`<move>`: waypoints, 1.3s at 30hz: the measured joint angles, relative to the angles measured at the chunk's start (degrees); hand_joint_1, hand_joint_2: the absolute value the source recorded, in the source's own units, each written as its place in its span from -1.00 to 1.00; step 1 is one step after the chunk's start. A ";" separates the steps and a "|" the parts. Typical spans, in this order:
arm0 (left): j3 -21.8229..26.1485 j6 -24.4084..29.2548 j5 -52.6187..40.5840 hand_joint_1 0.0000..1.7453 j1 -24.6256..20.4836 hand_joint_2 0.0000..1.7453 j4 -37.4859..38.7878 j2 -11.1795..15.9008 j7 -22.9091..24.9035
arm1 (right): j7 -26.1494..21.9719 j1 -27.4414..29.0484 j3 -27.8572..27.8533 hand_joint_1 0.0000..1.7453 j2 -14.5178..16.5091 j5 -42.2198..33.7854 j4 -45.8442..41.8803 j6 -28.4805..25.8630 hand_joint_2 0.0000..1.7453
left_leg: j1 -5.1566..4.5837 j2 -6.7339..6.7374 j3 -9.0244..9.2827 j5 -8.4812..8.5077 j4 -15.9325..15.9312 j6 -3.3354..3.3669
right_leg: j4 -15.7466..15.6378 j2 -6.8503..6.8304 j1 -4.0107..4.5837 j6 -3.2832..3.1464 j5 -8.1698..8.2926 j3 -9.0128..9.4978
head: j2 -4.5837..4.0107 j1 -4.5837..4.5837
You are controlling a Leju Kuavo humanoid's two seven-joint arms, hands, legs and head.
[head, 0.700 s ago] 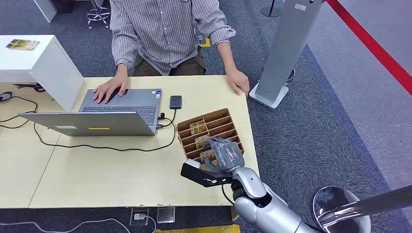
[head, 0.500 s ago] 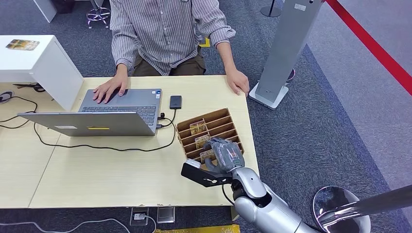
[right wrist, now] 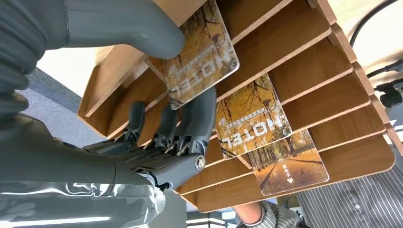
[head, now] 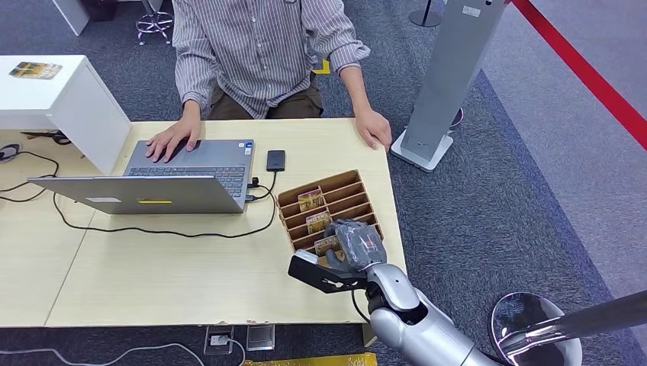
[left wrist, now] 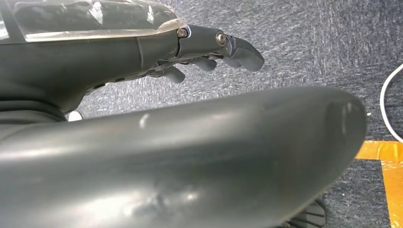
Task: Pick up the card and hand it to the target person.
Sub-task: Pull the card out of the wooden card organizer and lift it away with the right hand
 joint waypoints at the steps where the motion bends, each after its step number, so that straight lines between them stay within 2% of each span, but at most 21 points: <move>1: 0.00 0.01 0.04 -1.00 0.01 -1.00 0.00 0.00 -0.01 | -0.05 -0.03 0.00 0.63 0.02 0.04 0.11 -0.02 1.00 | 0.00 0.00 0.00 0.00 0.00 0.00 | 0.00 0.00 0.00 0.00 0.00 0.00 | 0.00 -0.01; 6: 0.00 0.06 0.11 -1.00 0.05 -1.00 0.00 0.00 -0.11 | -0.55 -0.19 -0.05 0.98 0.04 0.33 0.39 -0.39 1.00 | 0.00 0.00 0.00 0.00 0.00 0.00 | 0.00 0.00 0.00 0.00 0.00 0.00 | 0.00 0.05; 8: 0.00 0.07 0.11 -1.00 0.05 -1.00 0.00 -0.01 -0.12 | -0.67 -0.21 -0.09 1.00 0.07 0.36 0.40 -0.52 1.00 | 0.00 0.00 0.00 0.00 0.00 0.00 | 0.00 0.00 0.00 0.00 0.00 0.00 | -0.01 0.05; 12: -0.01 0.38 -0.07 -1.00 0.06 1.00 0.00 -0.02 -0.13 | -0.69 -0.23 -0.37 1.00 0.10 0.51 0.40 -0.81 1.00 | 0.00 0.00 0.00 0.00 0.00 0.00 | 0.00 0.00 0.00 0.00 0.00 0.01 | 0.01 0.04; 24: -0.04 1.96 -0.11 -1.00 0.12 1.00 0.00 -0.01 -0.72 | -0.85 -0.30 -0.54 1.00 0.20 0.66 0.31 -1.97 1.00 | 0.00 0.00 0.00 0.01 0.00 0.00 | 0.00 0.00 0.00 0.00 0.00 0.01 | -0.01 0.04; 29: -0.04 1.94 -0.05 -1.00 0.13 1.00 0.00 0.00 -0.85 | 0.64 -0.95 -0.99 1.00 -0.16 -0.49 -1.77 -1.74 1.00 | 0.00 0.00 0.02 0.01 0.00 0.00 | 0.00 0.00 0.00 0.00 0.00 0.01 | -0.01 0.01; 35: -0.04 1.67 0.23 -1.00 0.28 1.00 0.00 0.14 -0.80 | 4.97 -3.57 -3.20 1.00 -2.76 -6.43 -9.90 5.84 1.00 | -0.01 0.01 0.03 0.01 0.01 0.01 | 0.00 0.01 -0.01 0.01 0.03 0.01 | 0.01 0.02; 39: -0.04 1.58 0.57 -1.00 0.40 1.00 0.00 0.33 -0.50 | 5.52 -5.88 -4.87 1.00 -4.78 -10.87 -16.65 9.40 1.00 | -0.01 0.01 0.03 0.01 0.02 0.01 | 0.00 0.01 -0.01 0.01 0.03 0.01 | 0.00 0.07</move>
